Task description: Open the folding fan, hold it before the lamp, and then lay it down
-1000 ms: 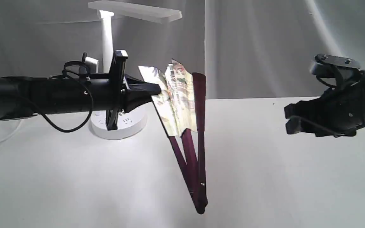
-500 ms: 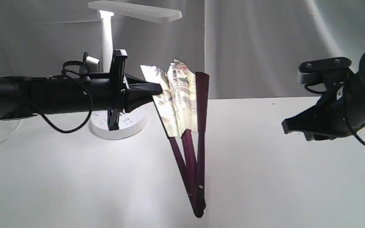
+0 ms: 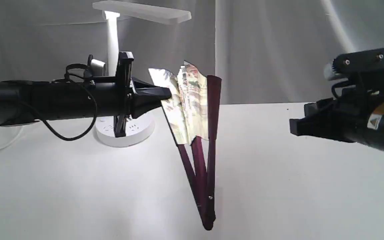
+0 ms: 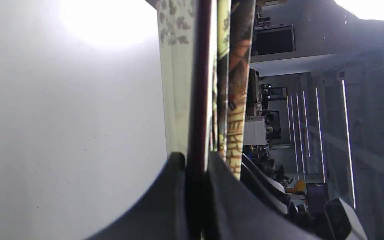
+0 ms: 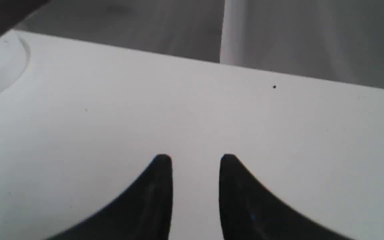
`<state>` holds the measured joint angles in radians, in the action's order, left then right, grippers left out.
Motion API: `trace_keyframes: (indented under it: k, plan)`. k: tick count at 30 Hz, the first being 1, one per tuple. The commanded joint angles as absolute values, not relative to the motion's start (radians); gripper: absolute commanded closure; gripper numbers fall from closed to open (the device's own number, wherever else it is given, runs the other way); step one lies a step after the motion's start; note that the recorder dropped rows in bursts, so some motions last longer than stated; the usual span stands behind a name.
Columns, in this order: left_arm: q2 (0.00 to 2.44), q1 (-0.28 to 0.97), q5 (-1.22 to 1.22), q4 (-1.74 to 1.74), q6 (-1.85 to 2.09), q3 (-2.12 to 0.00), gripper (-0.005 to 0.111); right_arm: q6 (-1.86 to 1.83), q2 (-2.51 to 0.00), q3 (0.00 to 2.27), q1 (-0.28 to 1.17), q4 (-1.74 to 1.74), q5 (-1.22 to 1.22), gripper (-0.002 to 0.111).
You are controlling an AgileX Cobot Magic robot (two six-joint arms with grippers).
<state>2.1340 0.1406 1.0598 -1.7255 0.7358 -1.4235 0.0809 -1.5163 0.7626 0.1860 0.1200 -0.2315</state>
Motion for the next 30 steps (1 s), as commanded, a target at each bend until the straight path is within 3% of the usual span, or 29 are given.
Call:
trace_keyframes:
  k: [1, 6, 13, 20, 23, 30]
  plan:
    - [2.117, 0.139, 1.080, -1.744, 0.734, -1.425, 0.107, 0.083, -1.519, 0.648, 0.186, 0.113, -0.517, 0.083]
    - [2.117, 0.139, 1.080, -1.744, 0.734, -1.425, 0.107, 0.086, -1.559, 0.543, 0.186, 0.094, -0.767, 0.082]
    - [2.117, 0.139, 1.080, -1.744, 0.734, -1.425, 0.107, 0.253, -1.622, 0.514, 0.186, 0.073, -0.864, 0.073]
    - [2.117, 0.139, 1.080, -1.744, 0.734, -1.425, 0.107, 0.673, -1.624, 0.532, 0.186, 0.149, -0.816, 0.073]
    - [2.117, 0.139, 1.080, -1.744, 0.736, -1.425, 0.107, 0.830, -1.624, 0.608, 0.186, 0.274, -0.638, 0.073]
    - [2.117, 0.139, 1.100, -1.744, 0.736, -1.425, 0.107, 1.289, -1.624, 0.763, 0.186, 0.589, -0.545, 0.061]
